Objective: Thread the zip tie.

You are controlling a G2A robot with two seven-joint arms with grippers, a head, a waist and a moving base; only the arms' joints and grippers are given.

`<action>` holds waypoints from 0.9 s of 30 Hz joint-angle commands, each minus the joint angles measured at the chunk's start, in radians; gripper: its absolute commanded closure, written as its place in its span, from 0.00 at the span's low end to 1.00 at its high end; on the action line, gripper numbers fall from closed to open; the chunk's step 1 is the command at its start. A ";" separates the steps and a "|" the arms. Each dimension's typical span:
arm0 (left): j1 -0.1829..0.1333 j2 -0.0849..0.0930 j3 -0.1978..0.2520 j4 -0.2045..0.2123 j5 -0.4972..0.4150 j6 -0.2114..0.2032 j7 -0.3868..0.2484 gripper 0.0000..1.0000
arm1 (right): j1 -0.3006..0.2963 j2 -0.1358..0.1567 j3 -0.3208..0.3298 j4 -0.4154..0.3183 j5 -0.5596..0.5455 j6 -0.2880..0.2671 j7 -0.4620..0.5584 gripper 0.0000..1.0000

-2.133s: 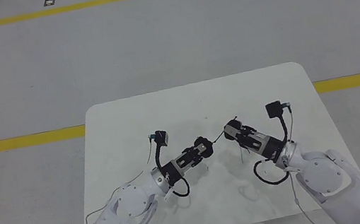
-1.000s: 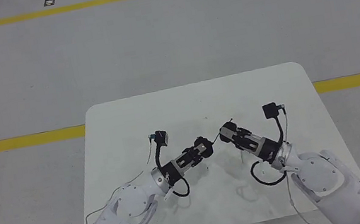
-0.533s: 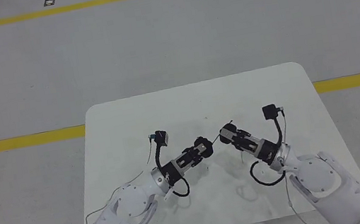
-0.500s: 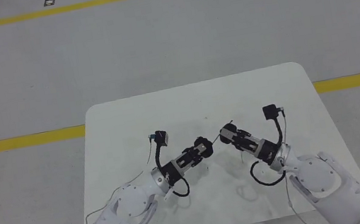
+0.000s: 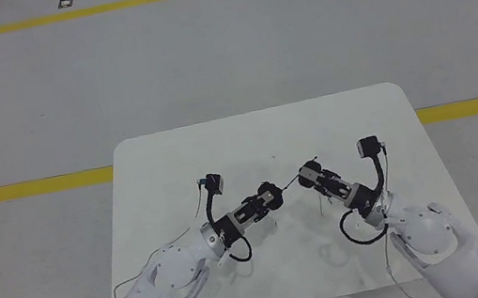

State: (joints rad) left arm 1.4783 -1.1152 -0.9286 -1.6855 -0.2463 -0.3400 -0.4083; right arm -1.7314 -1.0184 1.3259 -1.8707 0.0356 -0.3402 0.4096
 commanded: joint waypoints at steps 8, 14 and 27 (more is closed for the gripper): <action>0.000 0.000 0.000 0.000 0.000 0.000 0.000 1.00 | -0.062 0.012 0.122 -0.087 -0.048 0.000 -0.002 1.00; 0.000 0.000 0.000 0.000 0.000 0.000 0.000 1.00 | -0.072 0.017 0.153 -0.143 -0.155 0.000 -0.004 1.00; 0.000 0.000 0.000 0.000 0.000 0.000 0.000 1.00 | -0.072 0.017 0.153 -0.143 -0.155 0.000 -0.004 1.00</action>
State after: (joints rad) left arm 1.4783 -1.1152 -0.9286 -1.6855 -0.2463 -0.3400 -0.4083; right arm -1.8031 -1.0018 1.4785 -2.0137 -0.1191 -0.3400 0.4055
